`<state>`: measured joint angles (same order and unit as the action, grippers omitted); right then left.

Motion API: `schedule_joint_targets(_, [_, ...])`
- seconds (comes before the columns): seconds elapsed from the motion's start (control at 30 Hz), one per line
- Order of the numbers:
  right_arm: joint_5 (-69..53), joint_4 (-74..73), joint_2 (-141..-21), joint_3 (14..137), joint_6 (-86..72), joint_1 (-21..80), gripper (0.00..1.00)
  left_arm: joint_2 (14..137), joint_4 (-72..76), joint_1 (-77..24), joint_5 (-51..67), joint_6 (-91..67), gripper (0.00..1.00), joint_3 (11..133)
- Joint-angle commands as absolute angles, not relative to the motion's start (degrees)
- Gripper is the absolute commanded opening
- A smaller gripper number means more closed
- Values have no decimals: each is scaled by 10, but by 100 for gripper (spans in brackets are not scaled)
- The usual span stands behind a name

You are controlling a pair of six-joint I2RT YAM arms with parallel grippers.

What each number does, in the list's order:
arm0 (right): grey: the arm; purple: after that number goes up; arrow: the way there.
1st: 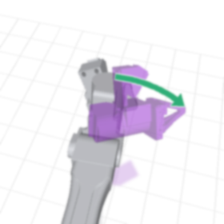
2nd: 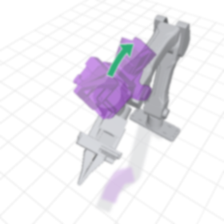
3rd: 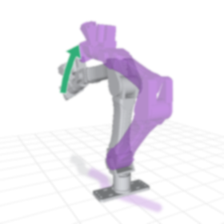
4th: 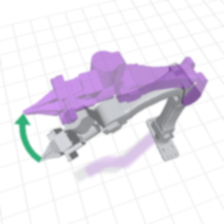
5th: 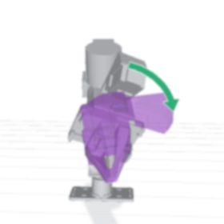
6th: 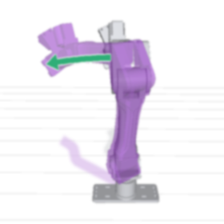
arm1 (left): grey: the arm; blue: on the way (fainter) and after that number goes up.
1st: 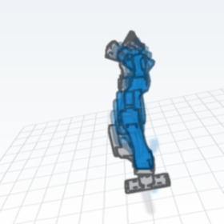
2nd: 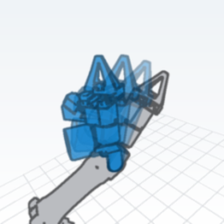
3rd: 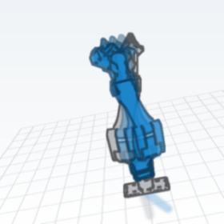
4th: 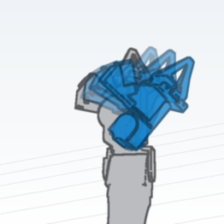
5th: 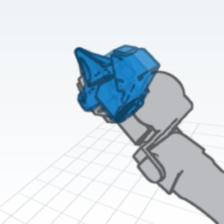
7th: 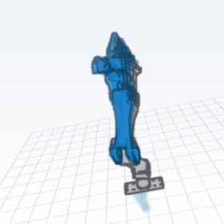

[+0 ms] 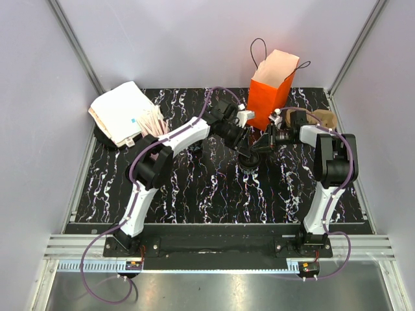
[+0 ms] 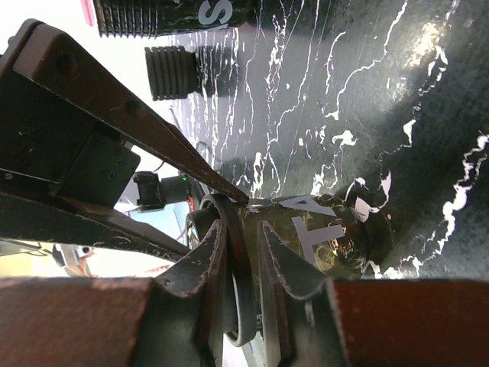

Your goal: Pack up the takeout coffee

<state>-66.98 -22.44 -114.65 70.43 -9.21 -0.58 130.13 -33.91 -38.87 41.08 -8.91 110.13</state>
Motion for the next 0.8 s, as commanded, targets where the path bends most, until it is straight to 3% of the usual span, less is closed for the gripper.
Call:
schedule_joint_targets(0.0, [-503,-300,-1183,687,-23,46,22,1364,-397,-397,251,-21,0,1066])
schedule_joint_targets(0.17, [-539,-316,-1164,706,-15,40,29,1361,-398,-397,251,-18,0,1066])
schedule_joint_targets(0.5, [-641,-318,-1105,795,-47,-25,59,1356,-397,-396,254,-21,0,1068])
schedule_joint_targets(0.63, [-652,-318,-1085,826,-61,-40,66,1357,-396,-396,254,-23,0,1074])
schedule_joint_targets(0.73, [-652,-323,-1065,840,-64,-50,69,1357,-396,-394,258,-26,4,1082])
schedule_joint_targets(0.77, [-650,-324,-1061,842,-62,-53,69,1357,-396,-392,261,-27,11,1085])
